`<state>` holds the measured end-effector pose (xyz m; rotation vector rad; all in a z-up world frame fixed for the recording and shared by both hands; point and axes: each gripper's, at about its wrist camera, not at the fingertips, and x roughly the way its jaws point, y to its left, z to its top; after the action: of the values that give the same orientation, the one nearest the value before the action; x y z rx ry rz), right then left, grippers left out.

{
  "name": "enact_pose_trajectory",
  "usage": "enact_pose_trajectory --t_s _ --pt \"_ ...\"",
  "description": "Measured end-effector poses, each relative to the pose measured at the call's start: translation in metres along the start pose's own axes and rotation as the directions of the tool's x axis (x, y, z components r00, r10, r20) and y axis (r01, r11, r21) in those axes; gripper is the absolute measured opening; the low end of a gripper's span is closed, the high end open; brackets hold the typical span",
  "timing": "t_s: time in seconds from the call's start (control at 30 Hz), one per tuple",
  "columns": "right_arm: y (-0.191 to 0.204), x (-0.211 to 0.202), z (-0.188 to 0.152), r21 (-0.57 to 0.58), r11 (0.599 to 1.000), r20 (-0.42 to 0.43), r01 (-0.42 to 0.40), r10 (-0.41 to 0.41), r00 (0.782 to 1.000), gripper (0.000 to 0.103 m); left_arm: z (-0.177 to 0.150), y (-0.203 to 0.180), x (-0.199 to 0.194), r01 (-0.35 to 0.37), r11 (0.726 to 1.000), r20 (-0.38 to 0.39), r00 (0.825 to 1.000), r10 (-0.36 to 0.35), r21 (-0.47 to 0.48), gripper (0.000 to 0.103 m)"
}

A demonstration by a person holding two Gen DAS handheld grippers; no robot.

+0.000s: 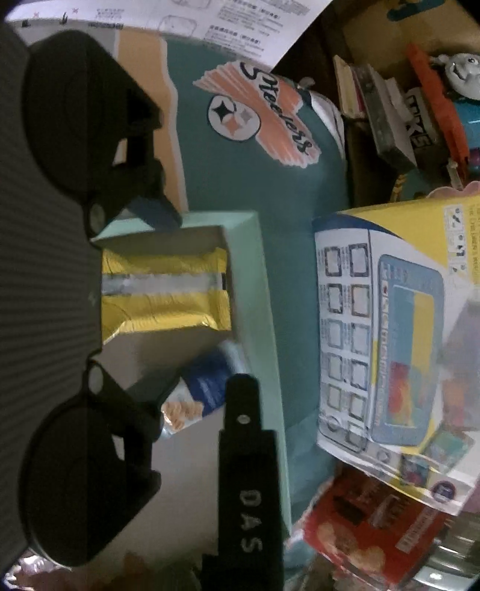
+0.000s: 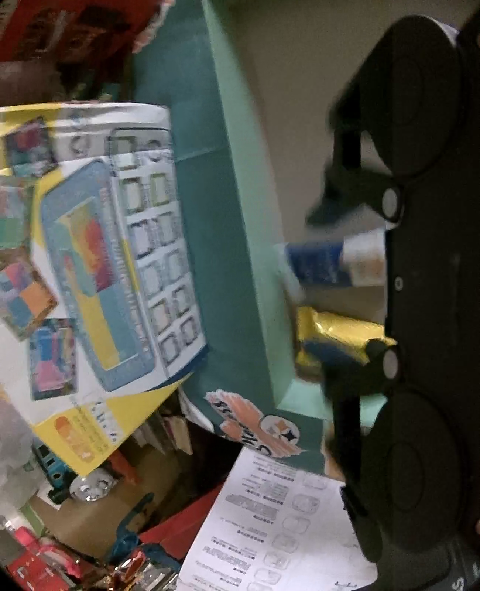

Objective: Organize snacks
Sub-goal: 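Carry both packets into the green tray and open both tools, then grasp the red packet with the left tool while the right tool grasps the pink candy packet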

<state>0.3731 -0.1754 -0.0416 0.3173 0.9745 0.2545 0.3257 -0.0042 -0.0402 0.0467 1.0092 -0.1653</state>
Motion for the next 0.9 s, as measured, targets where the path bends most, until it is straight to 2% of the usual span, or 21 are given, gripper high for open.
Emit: enact_pose_trajectory --t_s 0.13,0.23,0.37,0.7,0.9 --pt "-0.002 -0.016 -0.004 -0.001 1.000 0.009 0.005 -0.005 1.000 0.091 -0.002 -0.001 -0.011 -0.033 0.999 0.018 0.999 0.033 -0.018 0.096" --pt "0.000 -0.037 -0.013 -0.029 0.999 0.025 0.028 -0.027 0.999 0.101 -0.004 -0.003 -0.028 -0.035 0.999 0.036 0.999 0.036 -0.032 0.101" --pt "0.004 -0.070 -0.029 -0.056 0.998 0.045 0.042 -0.039 0.998 0.103 -0.017 -0.009 -0.053 -0.043 0.999 0.055 0.998 0.044 -0.031 0.103" --pt "0.017 -0.145 -0.103 -0.130 0.991 0.057 0.041 -0.034 0.998 0.103 -0.097 -0.017 -0.103 -0.027 1.000 0.010 1.000 0.027 -0.004 0.103" --pt "0.010 -0.168 -0.154 -0.140 0.990 0.026 0.036 -0.033 0.999 0.103 -0.146 -0.010 -0.119 -0.043 0.999 -0.019 0.999 0.043 -0.018 0.103"
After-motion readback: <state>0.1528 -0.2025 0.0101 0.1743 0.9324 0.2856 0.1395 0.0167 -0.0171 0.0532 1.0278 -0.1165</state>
